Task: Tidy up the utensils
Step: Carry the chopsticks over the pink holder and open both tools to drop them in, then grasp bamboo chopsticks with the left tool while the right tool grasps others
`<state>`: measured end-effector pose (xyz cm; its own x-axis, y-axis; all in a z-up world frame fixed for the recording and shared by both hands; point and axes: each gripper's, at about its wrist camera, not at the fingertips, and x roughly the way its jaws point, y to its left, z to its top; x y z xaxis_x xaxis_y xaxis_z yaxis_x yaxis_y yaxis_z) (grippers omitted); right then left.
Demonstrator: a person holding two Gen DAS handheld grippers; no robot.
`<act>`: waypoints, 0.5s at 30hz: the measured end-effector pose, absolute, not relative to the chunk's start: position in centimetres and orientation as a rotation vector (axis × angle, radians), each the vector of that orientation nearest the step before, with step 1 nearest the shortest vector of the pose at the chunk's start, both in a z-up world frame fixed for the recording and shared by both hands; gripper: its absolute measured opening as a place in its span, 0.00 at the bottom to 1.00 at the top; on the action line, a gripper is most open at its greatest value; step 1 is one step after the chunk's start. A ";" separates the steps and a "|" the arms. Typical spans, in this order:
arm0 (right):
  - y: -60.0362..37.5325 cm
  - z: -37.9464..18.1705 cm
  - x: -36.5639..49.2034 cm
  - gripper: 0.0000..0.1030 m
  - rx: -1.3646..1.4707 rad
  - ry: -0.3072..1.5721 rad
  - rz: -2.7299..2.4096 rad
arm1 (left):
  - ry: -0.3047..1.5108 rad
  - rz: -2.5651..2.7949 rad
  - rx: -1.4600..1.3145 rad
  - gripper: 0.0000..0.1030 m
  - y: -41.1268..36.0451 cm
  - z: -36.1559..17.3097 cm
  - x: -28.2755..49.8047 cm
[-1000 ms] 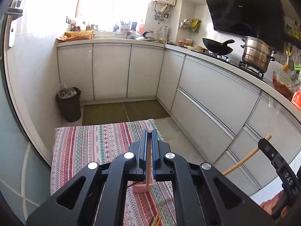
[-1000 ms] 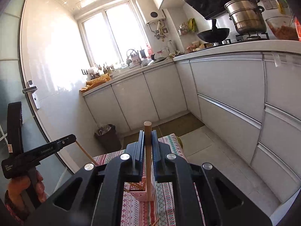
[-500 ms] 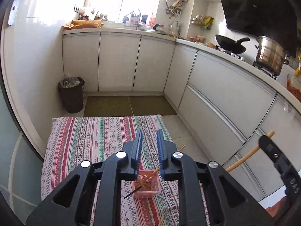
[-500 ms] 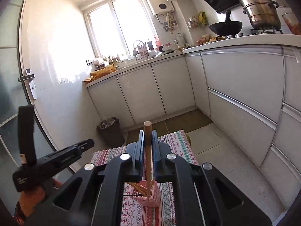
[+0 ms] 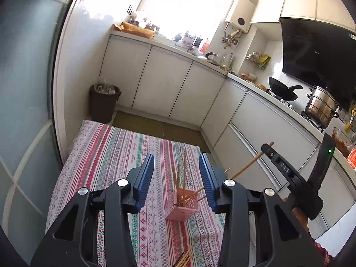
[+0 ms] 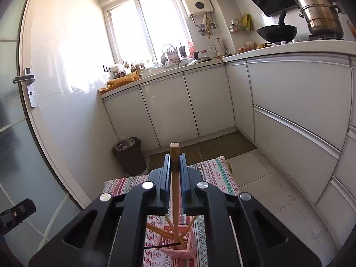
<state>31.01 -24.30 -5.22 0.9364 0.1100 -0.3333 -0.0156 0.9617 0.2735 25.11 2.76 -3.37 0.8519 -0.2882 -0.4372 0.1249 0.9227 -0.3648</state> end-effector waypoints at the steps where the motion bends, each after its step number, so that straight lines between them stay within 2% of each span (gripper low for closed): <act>1: -24.1 -5.9 31.5 0.08 0.273 0.363 0.062 | 0.523 -0.216 -0.339 0.38 3.1 -4.0 25.1; 3: -23.7 -7.1 32.1 0.08 0.276 0.371 0.059 | 0.543 -0.209 -0.346 0.38 3.8 -4.9 25.2; 4: -23.6 -7.7 32.2 0.19 0.272 0.368 0.050 | 0.550 -0.206 -0.351 0.38 4.1 -5.2 25.2; 5: -23.5 -8.2 32.3 0.37 0.270 0.365 0.043 | 0.556 -0.206 -0.352 0.38 4.3 -5.4 25.3; 6: -23.5 -8.5 32.2 0.85 0.281 0.357 0.055 | 0.557 -0.203 -0.353 0.38 4.4 -5.5 25.3; 7: -23.7 -8.7 31.7 0.94 0.300 0.325 0.071 | 0.558 -0.204 -0.356 0.38 4.6 -5.6 25.3; 15: -23.8 -6.8 28.5 0.94 0.244 0.218 0.048 | 0.571 -0.227 -0.362 0.39 4.0 -5.7 25.1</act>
